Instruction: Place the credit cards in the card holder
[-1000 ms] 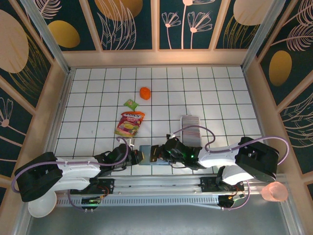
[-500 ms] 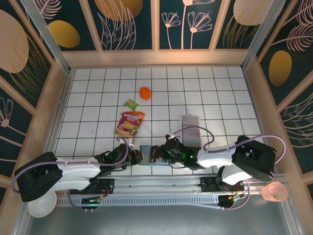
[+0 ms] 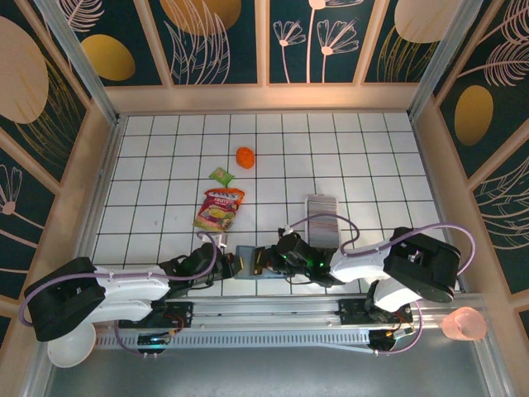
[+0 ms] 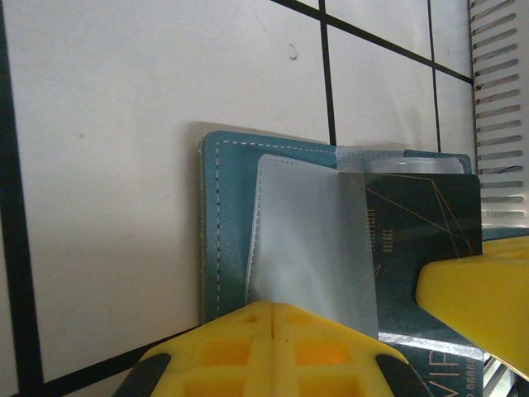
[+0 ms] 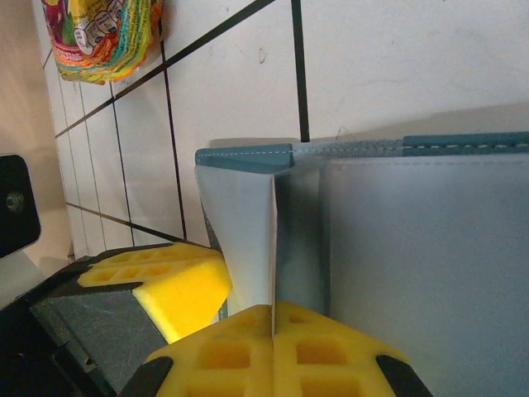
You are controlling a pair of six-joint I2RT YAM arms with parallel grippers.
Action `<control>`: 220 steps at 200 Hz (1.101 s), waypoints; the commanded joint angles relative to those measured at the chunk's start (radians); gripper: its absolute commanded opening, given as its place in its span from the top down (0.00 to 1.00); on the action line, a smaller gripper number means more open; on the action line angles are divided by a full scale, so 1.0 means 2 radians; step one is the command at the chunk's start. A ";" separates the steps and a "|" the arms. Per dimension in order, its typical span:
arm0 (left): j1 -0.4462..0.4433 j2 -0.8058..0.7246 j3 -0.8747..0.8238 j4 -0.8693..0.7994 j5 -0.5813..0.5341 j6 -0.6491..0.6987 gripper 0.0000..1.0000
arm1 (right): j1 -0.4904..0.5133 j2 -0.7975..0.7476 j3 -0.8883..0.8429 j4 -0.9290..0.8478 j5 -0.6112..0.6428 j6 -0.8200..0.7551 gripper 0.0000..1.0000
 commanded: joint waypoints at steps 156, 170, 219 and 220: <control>0.001 -0.101 -0.014 -0.123 -0.035 -0.016 0.59 | 0.004 0.041 0.016 0.015 -0.033 -0.005 1.00; 0.001 -0.120 -0.014 -0.136 -0.043 -0.015 0.59 | 0.004 0.043 0.016 0.014 -0.032 -0.004 1.00; 0.001 -0.166 -0.016 -0.195 -0.081 -0.018 0.66 | 0.004 0.045 0.015 0.019 -0.030 -0.008 1.00; 0.001 -0.166 -0.016 -0.196 -0.080 -0.018 0.66 | 0.004 0.045 0.015 0.019 -0.030 -0.008 1.00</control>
